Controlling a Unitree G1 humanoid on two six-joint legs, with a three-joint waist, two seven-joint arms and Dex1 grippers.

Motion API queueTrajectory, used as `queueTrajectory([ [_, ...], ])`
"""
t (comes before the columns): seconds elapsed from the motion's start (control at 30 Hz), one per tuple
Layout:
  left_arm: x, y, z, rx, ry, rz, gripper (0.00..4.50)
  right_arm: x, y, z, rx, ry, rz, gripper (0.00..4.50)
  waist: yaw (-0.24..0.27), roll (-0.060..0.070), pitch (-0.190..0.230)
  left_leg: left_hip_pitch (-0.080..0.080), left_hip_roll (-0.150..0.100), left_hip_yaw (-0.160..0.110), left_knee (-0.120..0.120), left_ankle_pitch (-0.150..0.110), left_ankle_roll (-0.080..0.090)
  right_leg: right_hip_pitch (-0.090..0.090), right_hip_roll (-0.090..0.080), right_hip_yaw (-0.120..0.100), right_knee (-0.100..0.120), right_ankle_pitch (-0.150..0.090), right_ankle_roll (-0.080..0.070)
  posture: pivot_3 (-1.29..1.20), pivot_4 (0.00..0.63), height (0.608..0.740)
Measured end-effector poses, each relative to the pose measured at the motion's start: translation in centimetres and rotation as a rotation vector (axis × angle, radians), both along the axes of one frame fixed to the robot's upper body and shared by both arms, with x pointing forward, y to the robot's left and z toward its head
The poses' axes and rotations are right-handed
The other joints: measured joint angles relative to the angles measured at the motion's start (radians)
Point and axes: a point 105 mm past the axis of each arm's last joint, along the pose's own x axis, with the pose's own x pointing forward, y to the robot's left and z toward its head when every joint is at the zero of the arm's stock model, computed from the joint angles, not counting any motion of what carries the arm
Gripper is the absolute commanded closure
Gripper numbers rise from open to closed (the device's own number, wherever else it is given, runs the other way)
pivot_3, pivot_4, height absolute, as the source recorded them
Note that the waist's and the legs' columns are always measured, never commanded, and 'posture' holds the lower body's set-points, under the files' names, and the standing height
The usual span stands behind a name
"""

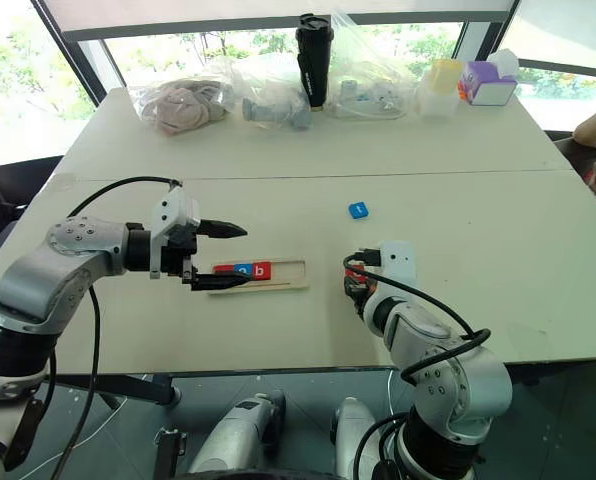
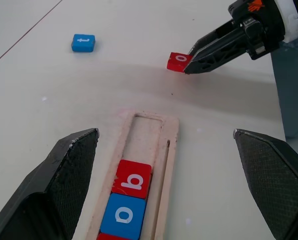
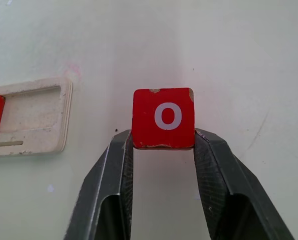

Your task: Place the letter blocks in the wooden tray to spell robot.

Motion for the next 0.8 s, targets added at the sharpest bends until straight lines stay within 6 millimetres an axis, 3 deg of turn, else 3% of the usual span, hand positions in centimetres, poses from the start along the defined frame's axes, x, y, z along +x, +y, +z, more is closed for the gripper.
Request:
queueTrajectory([
  [0.03, 0.0, 0.1, 0.0, 0.006, 0.001, 0.000, 0.00, -0.2, 0.0, -0.2, -0.004, 0.007, 0.014, 0.92, 0.000, 0.000, 0.000, 0.000, 0.000, 0.000, 0.000, 0.000, 0.000, 0.000, 0.000, 0.000, 0.000, 0.000, 0.000, 0.00, 0.150, 0.740],
  [0.1, -0.2, 0.4, -0.2, 0.017, 0.008, 0.000, 0.00, -0.5, -0.1, -0.5, -0.025, 0.017, 0.056, 0.06, -0.001, 0.000, 0.000, 0.000, 0.000, 0.000, 0.000, 0.000, 0.000, 0.000, 0.000, 0.000, -0.001, 0.000, 0.000, 0.00, 0.150, 0.740],
  [0.2, -0.4, 0.5, -0.2, 0.027, 0.010, -0.004, 0.00, -0.2, -1.5, 0.3, -0.128, -0.004, 0.177, 0.06, -0.001, 0.002, 0.001, 0.000, 0.000, 0.000, 0.001, 0.000, 0.000, 0.002, 0.000, 0.000, -0.005, 0.000, -0.001, 0.00, 0.150, 0.740],
  [0.27, -0.5, 0.8, -0.6, 0.039, 0.021, 0.002, 0.00, 0.5, -3.6, 2.4, -0.215, -0.051, 0.223, 0.06, 0.000, 0.002, 0.001, 0.000, 0.000, 0.001, 0.001, 0.000, 0.001, 0.004, -0.001, -0.001, -0.007, 0.000, -0.001, 0.00, 0.150, 0.740],
  [0.33, -0.6, 0.9, -0.7, 0.042, 0.024, 0.001, 0.00, 0.8, -3.8, 5.1, -0.230, -0.125, 0.344, 0.06, 0.002, 0.002, 0.001, -0.001, 0.000, 0.000, 0.001, 0.001, 0.002, 0.007, 0.000, -0.002, -0.008, 0.000, -0.001, 0.00, 0.150, 0.740],
  [0.43, -0.9, 1.2, -0.8, 0.058, 0.036, -0.009, 0.00, -0.1, -3.9, 7.2, -0.290, -0.232, 0.618, 0.06, 0.006, 0.001, 0.001, -0.002, 0.001, 0.000, 0.000, -0.001, 0.006, 0.010, 0.000, -0.004, -0.013, 0.000, 0.001, 0.00, 0.150, 0.740],
  [0.53, -1.4, 1.5, -1.0, 0.084, 0.044, -0.028, 0.00, 0.0, -4.6, 6.1, -0.295, -0.240, 0.818, 0.06, 0.001, 0.000, 0.001, -0.002, 0.001, 0.002, 0.001, -0.002, 0.008, 0.012, -0.001, -0.003, -0.016, 0.001, 0.004, 0.00, 0.150, 0.740],
  [0.7, -2.5, 1.3, -1.0, 0.106, 0.035, -0.055, 0.00, 1.6, -5.7, 2.2, -0.307, -0.202, 0.991, 0.06, -0.001, 0.000, 0.001, -0.001, 0.001, 0.004, 0.004, -0.003, 0.009, 0.011, -0.001, -0.002, -0.014, 0.000, 0.001, 0.00, 0.150, 0.740],
  [0.8, -3.1, 1.2, -1.1, 0.110, 0.037, -0.054, 0.00, 2.6, -5.7, 1.3, -0.329, -0.212, 1.066, 0.06, 0.001, 0.000, 0.001, -0.001, 0.001, 0.004, 0.004, -0.003, 0.008, 0.011, -0.001, -0.002, -0.014, 0.000, 0.000, 0.00, 0.150, 0.740],
])
